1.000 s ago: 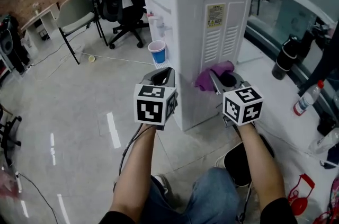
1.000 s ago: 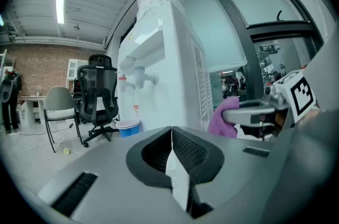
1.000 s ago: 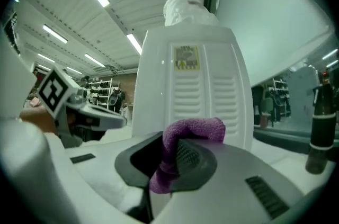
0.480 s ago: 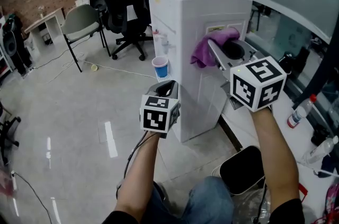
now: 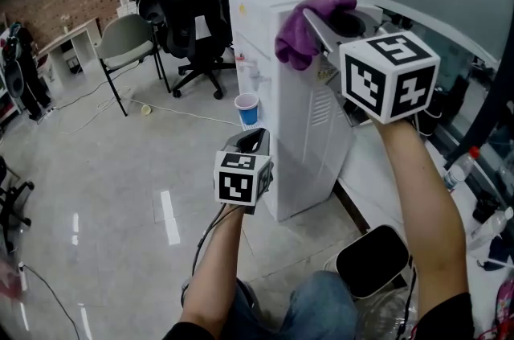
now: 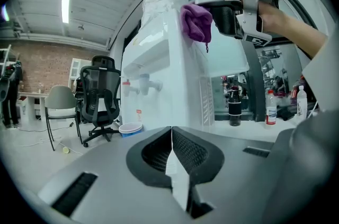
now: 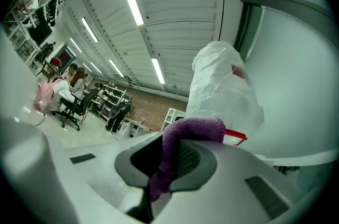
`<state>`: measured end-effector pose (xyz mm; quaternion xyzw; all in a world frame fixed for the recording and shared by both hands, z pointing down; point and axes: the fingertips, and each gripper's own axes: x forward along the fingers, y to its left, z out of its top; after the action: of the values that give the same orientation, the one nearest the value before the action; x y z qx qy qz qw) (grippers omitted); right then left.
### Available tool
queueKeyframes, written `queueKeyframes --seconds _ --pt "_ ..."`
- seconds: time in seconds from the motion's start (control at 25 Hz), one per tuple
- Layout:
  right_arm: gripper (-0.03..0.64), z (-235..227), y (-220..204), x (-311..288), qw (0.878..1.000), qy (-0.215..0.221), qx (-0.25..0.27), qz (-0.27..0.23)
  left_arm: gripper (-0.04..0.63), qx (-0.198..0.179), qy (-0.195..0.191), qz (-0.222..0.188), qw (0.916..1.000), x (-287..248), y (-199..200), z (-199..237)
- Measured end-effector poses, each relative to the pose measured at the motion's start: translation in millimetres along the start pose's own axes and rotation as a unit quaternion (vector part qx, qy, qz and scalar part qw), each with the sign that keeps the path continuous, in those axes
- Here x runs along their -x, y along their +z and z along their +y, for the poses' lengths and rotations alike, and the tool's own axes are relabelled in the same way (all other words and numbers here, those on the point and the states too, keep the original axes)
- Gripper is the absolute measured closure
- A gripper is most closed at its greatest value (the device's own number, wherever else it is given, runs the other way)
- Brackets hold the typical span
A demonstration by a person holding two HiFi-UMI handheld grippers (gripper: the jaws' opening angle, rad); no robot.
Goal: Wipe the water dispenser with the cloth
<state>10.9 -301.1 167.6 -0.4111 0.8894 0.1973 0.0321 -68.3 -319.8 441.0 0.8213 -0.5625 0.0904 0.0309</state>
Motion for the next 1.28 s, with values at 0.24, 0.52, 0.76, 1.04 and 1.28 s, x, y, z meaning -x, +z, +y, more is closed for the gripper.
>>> queueKeyframes --seconds 0.24,0.52,0.76,1.04,1.28 --pt "0.577 6 -28 -9 1.0 0.004 -0.017 0.018 0.568 0.005 0.006 -0.003 1.0 4 1 8" --pt "0.577 14 -64 -3 0.999 0.006 -0.045 0.029 0.568 0.006 0.008 -0.002 0.9999 5 1 9" --pt "0.577 24 -99 4 0.997 0.006 -0.074 0.037 0.568 -0.006 0.013 -0.004 0.9999 7 1 8" --pt "0.577 44 -169 20 0.991 0.002 -0.112 0.067 0.568 -0.005 0.005 -0.003 1.0 9 -4 3" --pt "0.577 62 -230 33 0.983 -0.003 -0.156 0.099 0.568 -0.007 0.005 0.003 1.0 11 -8 1"
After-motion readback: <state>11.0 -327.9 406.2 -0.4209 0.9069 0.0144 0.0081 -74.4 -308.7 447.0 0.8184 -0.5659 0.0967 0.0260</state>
